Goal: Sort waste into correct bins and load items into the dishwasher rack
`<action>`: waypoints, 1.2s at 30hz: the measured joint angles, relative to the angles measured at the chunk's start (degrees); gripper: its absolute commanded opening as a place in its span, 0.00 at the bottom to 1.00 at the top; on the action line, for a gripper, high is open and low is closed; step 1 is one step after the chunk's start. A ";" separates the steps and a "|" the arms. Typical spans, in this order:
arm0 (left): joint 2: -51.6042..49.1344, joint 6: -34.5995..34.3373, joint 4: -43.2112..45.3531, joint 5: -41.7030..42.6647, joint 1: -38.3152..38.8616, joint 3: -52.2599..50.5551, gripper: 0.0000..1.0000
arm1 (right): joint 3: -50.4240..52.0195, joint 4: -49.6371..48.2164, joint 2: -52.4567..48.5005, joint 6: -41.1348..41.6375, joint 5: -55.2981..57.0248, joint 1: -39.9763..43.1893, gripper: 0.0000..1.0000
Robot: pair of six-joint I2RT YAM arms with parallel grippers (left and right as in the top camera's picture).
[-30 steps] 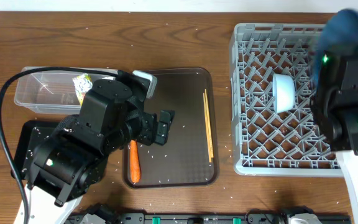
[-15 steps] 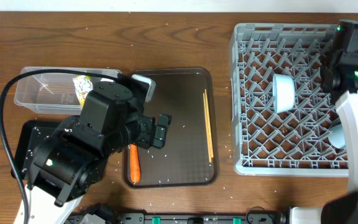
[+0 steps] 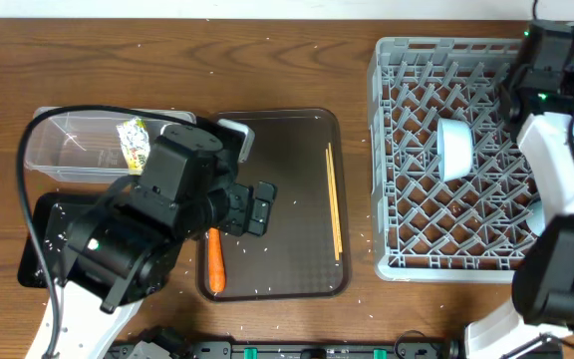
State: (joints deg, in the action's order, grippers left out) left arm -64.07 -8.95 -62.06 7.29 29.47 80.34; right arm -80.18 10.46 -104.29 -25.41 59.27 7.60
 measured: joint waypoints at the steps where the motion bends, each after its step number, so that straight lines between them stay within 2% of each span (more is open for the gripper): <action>1: -0.44 0.00 -0.48 0.02 0.00 0.00 0.98 | -0.11 -1.33 -0.96 -1.31 -0.28 0.00 0.02; 5: -2.29 0.00 -1.99 0.02 0.00 0.00 0.98 | -0.72 -2.49 -2.47 -3.91 -0.81 -0.04 0.02; 7: -3.23 0.00 -2.71 0.02 0.00 0.00 0.98 | -0.87 -2.67 -2.67 -4.59 -0.96 -0.04 0.09; 8: -3.65 0.00 -2.86 0.00 0.00 0.00 0.98 | -0.87 -2.82 -2.71 -4.83 -0.98 -0.04 0.15; 9: -3.96 0.00 -2.93 0.02 0.00 0.00 0.98 | -0.87 -3.10 -2.71 -5.03 -1.07 -0.07 0.27; 11: -4.24 0.00 -2.93 0.02 0.00 0.00 0.98 | -0.81 -3.52 -2.71 -5.81 -0.44 -0.26 0.65; 17: -3.48 0.00 -2.91 0.02 0.00 0.00 0.98 | -0.59 -7.67 -2.62 -8.50 4.31 -1.79 0.97; 23: 1.64 0.00 -3.08 -0.76 0.00 0.00 0.98 | -0.20 -10.43 1.07 -10.95 9.22 -6.32 0.99; 33: 12.17 0.00 -3.61 -4.33 0.00 0.00 0.98 | -0.22 -9.60 16.85 -12.98 14.78 -21.11 0.99; 36: 14.05 0.00 -4.37 -4.55 0.00 0.00 0.98 | -0.24 -7.65 19.23 -13.40 15.41 -22.99 0.99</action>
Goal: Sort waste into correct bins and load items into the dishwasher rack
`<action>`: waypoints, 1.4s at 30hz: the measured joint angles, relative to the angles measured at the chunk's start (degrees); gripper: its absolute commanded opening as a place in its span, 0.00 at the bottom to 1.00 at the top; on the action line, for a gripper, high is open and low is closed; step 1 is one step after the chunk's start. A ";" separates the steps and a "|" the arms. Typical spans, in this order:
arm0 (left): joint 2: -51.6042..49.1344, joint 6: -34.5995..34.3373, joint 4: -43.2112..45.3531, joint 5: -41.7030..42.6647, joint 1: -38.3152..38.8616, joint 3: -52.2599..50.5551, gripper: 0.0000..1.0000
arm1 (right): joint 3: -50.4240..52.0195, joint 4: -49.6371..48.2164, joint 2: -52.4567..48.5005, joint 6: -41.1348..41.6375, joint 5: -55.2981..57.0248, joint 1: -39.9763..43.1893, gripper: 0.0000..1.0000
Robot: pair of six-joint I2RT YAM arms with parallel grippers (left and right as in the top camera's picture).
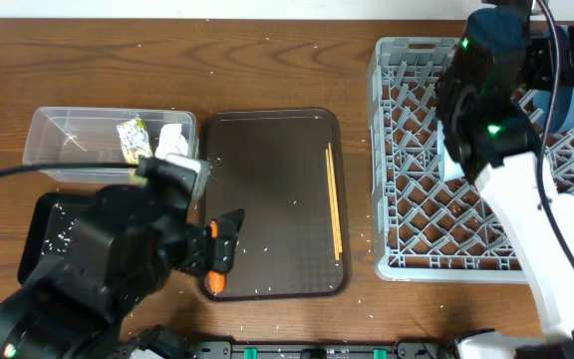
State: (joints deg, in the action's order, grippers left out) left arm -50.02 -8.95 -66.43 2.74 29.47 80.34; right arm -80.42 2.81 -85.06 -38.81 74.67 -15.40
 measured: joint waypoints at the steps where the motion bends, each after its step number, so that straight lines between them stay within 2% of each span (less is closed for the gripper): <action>1: 0.35 0.00 -0.37 -0.02 0.00 0.00 0.98 | 0.00 1.01 0.35 -0.09 0.48 -0.37 0.99; 7: 0.31 0.00 -0.85 -1.07 0.00 0.00 0.98 | 0.00 5.42 0.20 1.97 5.31 -5.11 0.99; 15: -0.98 0.66 -0.87 -8.17 0.00 -0.02 0.98 | 0.02 6.01 2.25 7.98 8.74 -14.21 0.99; 20: -3.85 1.20 -1.60 -9.44 0.00 -1.79 0.98 | 0.04 6.97 9.38 11.08 9.25 -20.57 0.99; 24: -8.50 1.22 -2.12 -9.66 0.00 -2.82 0.98 | -0.24 16.44 15.82 16.02 9.46 -27.34 0.99; 28: -11.91 1.20 -2.19 -9.84 0.00 -3.19 0.98 | -0.39 33.38 19.43 25.51 3.34 -32.11 0.99; 30: -12.48 0.79 -2.82 -9.97 0.00 -3.21 0.98 | -0.31 43.45 20.85 33.38 -4.94 -32.92 0.99; 33: -12.57 -1.84 -7.63 -10.80 0.00 -3.23 0.98 | -0.11 53.42 22.75 45.44 -16.92 -32.17 0.99; 37: -12.50 -7.08 -11.21 -11.04 0.00 -4.61 0.98 | -0.04 60.85 25.35 57.68 -26.49 -29.22 0.99; 41: -12.59 -12.15 -7.63 -10.71 0.00 -11.87 1.00 | -0.04 65.59 27.98 67.69 -33.42 -25.86 0.99; 42: -12.76 -13.42 -5.73 -10.64 0.00 -14.82 0.96 | -0.04 66.86 28.44 70.12 -34.88 -24.96 0.99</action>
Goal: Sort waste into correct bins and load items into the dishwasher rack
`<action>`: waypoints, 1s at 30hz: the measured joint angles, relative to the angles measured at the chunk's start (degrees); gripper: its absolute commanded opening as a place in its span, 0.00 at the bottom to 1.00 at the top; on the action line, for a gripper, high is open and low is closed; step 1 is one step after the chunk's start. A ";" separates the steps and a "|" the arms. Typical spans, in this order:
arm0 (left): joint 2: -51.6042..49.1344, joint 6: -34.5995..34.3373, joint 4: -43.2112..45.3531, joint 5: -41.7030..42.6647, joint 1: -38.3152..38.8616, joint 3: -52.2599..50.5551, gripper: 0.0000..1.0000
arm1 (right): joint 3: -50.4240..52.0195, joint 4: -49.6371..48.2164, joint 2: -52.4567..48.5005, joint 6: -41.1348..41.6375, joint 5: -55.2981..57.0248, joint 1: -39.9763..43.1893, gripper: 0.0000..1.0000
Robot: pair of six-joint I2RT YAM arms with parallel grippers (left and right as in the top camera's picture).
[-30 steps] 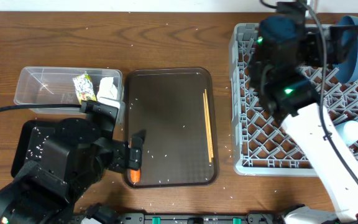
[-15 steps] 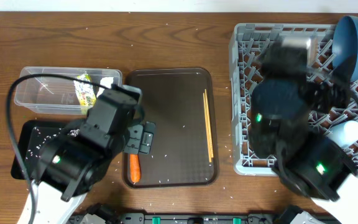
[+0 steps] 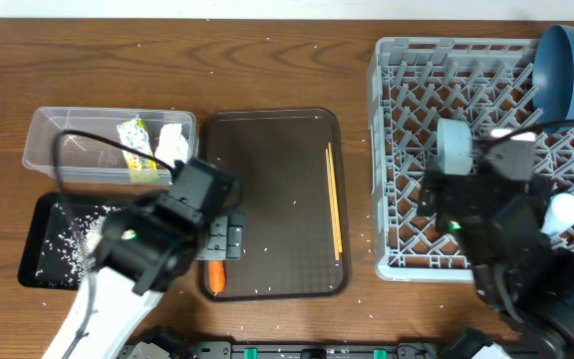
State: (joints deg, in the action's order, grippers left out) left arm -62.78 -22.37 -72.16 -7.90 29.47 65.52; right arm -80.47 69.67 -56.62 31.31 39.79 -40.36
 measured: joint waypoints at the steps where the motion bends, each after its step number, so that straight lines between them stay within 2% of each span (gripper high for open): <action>1: -0.33 -1.42 1.79 0.04 0.00 -2.84 0.96 | 0.00 1.22 0.35 1.97 -1.40 0.94 0.99; 4: -2.16 -4.44 8.15 0.24 0.00 -11.30 0.92 | -0.02 3.87 0.55 6.19 -4.74 2.91 0.99; 7: -5.55 -6.43 13.84 0.61 0.00 -17.70 0.79 | -0.02 5.46 0.24 8.70 -7.67 3.74 0.99; 11: -10.27 -7.76 17.94 0.94 0.00 -20.37 0.64 | -0.02 6.51 -0.04 10.12 -9.44 3.91 0.99; 14: -14.34 -8.13 20.22 1.33 0.00 -21.27 0.56 | -0.02 7.06 -0.26 10.58 -10.01 3.91 0.99; 24: -25.46 -8.09 24.85 1.77 0.00 -21.57 0.56 | -0.02 9.92 -3.65 10.82 -10.58 3.91 0.99; 30: -26.84 -8.28 26.40 1.84 0.00 -21.59 0.45 | -0.02 10.32 -5.35 10.84 -10.73 3.91 0.99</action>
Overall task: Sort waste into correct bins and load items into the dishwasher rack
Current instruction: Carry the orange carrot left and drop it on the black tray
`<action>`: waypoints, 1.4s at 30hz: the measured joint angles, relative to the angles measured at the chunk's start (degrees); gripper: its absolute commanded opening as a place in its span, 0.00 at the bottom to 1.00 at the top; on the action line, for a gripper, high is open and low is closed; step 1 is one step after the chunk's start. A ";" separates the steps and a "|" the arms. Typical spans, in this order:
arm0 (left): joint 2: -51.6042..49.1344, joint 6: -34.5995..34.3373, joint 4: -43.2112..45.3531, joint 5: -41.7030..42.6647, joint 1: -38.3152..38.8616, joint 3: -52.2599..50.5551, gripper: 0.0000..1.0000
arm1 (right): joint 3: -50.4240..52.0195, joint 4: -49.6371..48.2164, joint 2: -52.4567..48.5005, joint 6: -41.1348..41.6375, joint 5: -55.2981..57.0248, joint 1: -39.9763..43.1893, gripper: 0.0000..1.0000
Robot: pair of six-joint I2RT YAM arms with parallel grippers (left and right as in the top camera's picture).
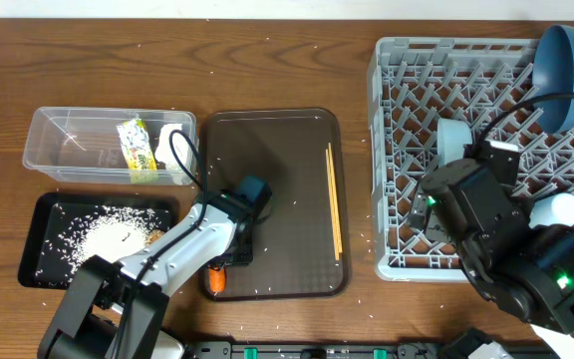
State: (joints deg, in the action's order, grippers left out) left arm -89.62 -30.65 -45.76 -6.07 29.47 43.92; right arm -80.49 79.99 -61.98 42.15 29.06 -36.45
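Note:
An orange carrot [215, 283] lies at the front left of the brown tray [277, 150]. My left gripper [233, 253] is right over its far end, and the arm hides whether its fingers are closed on the carrot. Two chopsticks [334, 199] lie along the tray's right side. The grey dishwasher rack [407, 110] holds a blue bowl [563, 62] at its back right corner and a white cup [453, 142]. My right arm [486, 224] hangs over the rack's front, and its fingers cannot be made out.
A clear bin [68, 150] with wrappers stands left of the tray. In front of it is a black tray [43, 259] holding a heap of rice. Rice grains are scattered over the wooden table [267, 60]. White and pink items sit at the rack's right edge [566, 209].
My left arm has dropped low and stretched out, leaving the black rice tray uncovered, with its gripper still at the carrot. My right arm has shifted slightly over the rack's front.
First my left gripper hung over the tray's left side and my right arm was at the rack's back right corner. Then the right arm was over the rack with the blue bowl beside it. By 1.0 s ago the bowl stood in that corner, and the left gripper was at the carrot.

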 measured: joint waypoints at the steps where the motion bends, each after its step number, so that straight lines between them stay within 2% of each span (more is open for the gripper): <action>1: 0.00 -0.04 0.24 0.13 0.00 0.00 0.41 | 0.00 -0.02 -0.04 0.02 0.00 0.00 0.99; 5: 0.00 -0.09 1.01 1.03 0.00 0.00 0.21 | 0.00 0.44 0.00 1.31 0.46 0.00 0.99; 6: 0.00 0.46 0.96 1.44 0.00 0.00 0.19 | 0.00 0.55 0.04 1.68 0.76 0.00 0.99; 9: 0.02 0.57 0.28 1.62 0.00 0.00 0.19 | 0.00 0.52 0.48 2.43 1.55 0.02 0.99; 11: 0.07 0.72 -1.66 1.81 -0.13 0.00 0.13 | 0.00 0.52 1.07 2.62 1.81 0.20 0.99; 14: 1.05 0.90 -5.97 2.27 -1.01 0.26 0.11 | 0.00 0.55 2.32 2.78 2.56 0.39 0.99; 20: 11.32 1.40 -14.99 2.84 -6.75 6.99 0.12 | 0.00 0.59 3.93 2.89 3.32 2.49 0.99; 25: 22.71 2.27 -16.06 2.84 -16.15 11.78 0.12 | 0.00 0.57 3.89 2.89 3.37 2.51 0.98; 29: 26.99 2.16 -16.57 1.25 -26.73 11.80 0.12 | 0.00 0.55 3.89 2.89 3.37 2.51 0.99; 36: 23.98 -1.77 -10.10 -0.59 -46.75 7.19 0.16 | 0.00 0.59 3.89 2.91 3.26 2.51 0.99; 42: 17.66 -4.11 -3.65 2.38 -57.92 2.36 0.16 | 0.00 0.59 3.87 2.89 2.91 2.51 0.99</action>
State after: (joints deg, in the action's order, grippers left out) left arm -71.96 -34.76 -49.41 -3.68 -28.45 46.28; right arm -80.49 80.58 -58.11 45.04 31.97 -33.93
